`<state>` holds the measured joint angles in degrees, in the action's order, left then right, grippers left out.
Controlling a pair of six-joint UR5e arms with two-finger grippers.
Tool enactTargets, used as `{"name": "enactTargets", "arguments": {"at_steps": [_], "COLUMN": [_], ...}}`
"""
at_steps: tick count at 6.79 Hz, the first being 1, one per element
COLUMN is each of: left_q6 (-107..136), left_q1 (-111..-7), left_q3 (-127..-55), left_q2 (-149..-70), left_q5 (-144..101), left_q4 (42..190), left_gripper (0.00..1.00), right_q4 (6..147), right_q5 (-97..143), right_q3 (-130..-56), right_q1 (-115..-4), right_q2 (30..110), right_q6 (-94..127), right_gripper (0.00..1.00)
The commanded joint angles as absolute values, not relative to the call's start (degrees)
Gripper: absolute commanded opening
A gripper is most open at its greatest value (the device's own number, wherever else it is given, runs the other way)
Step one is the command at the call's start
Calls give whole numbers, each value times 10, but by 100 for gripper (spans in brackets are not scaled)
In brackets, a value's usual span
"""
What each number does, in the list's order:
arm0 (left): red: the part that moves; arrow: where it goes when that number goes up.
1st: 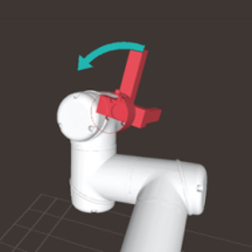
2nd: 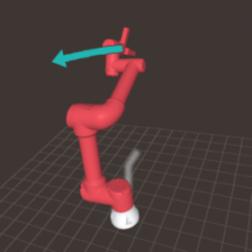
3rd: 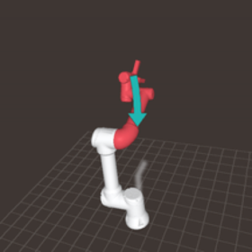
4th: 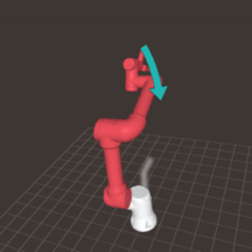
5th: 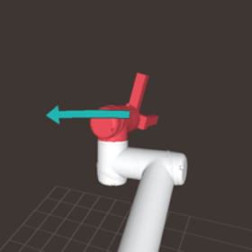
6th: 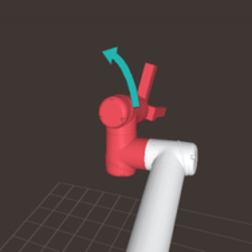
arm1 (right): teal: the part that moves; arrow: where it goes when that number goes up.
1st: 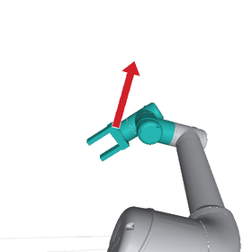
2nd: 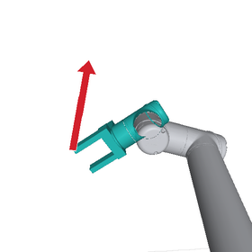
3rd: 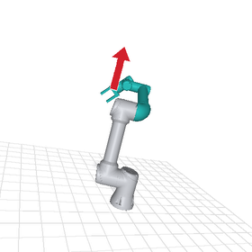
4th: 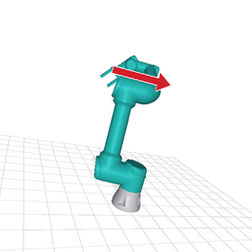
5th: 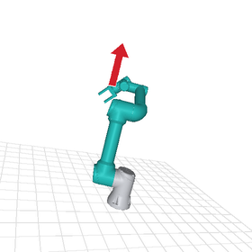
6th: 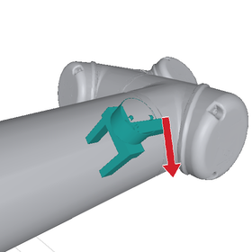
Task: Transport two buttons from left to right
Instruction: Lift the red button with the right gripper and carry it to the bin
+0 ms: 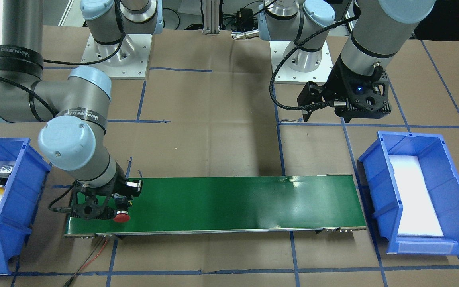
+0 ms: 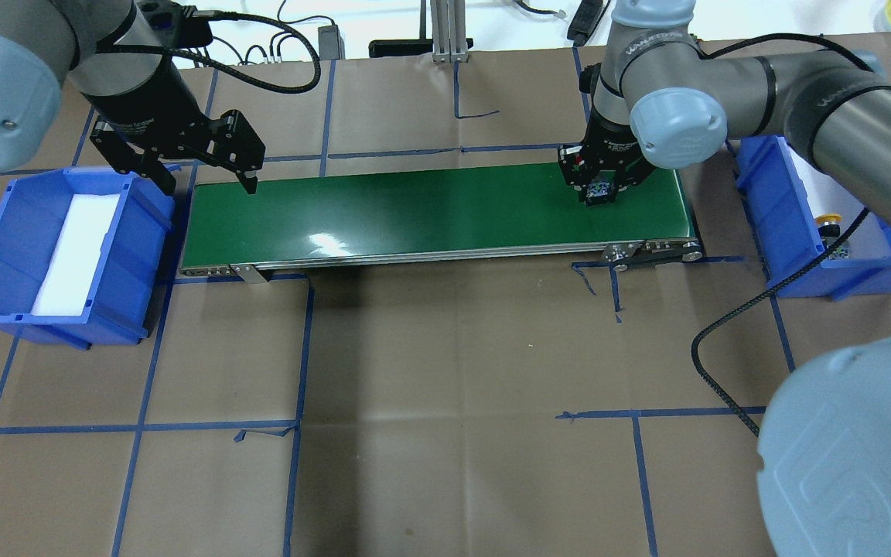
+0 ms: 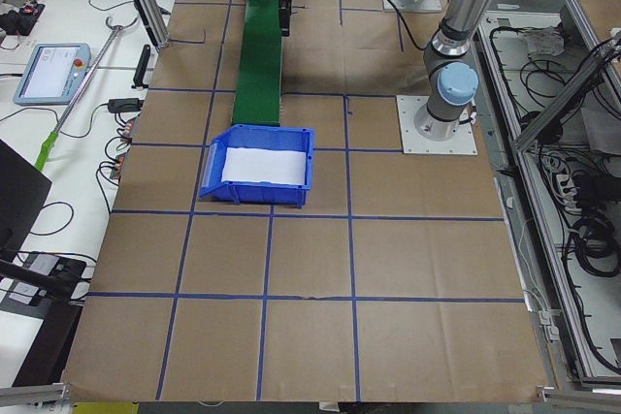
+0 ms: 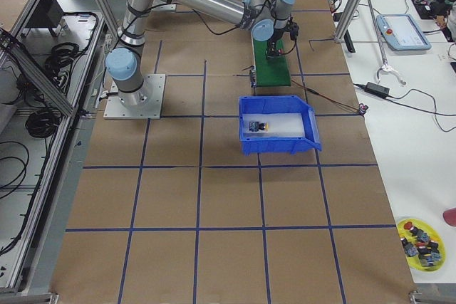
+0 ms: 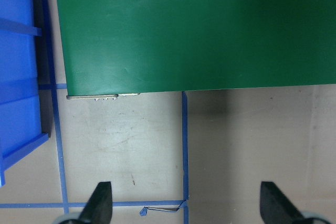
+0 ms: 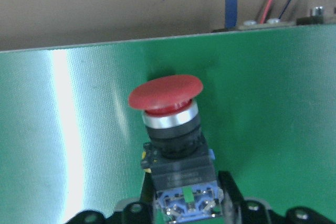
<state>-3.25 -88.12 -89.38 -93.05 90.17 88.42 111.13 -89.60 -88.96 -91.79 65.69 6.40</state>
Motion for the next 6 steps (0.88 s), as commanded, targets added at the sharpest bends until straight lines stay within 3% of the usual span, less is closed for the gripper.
{"name": "enactTargets", "arguments": {"at_steps": [1, 4, 6], "left_q6": [-33, -33, -33], "left_q1": [-881, -881, -881], "left_q3": [-894, -894, -893], "left_q2": [-931, -930, -930], "left_q5": [902, 902, 902], "left_q4": [884, 884, 884], "left_gripper": [100, 100, 100], "right_q4": [1103, 1031, 1038], "right_q5": [-895, -896, -898], "right_q3": [-888, -886, -887], "right_q1": [-885, -739, -649], "right_q2": [727, 808, 797], "right_q6": [62, -97, -213], "right_gripper": [4, 5, 5]}}
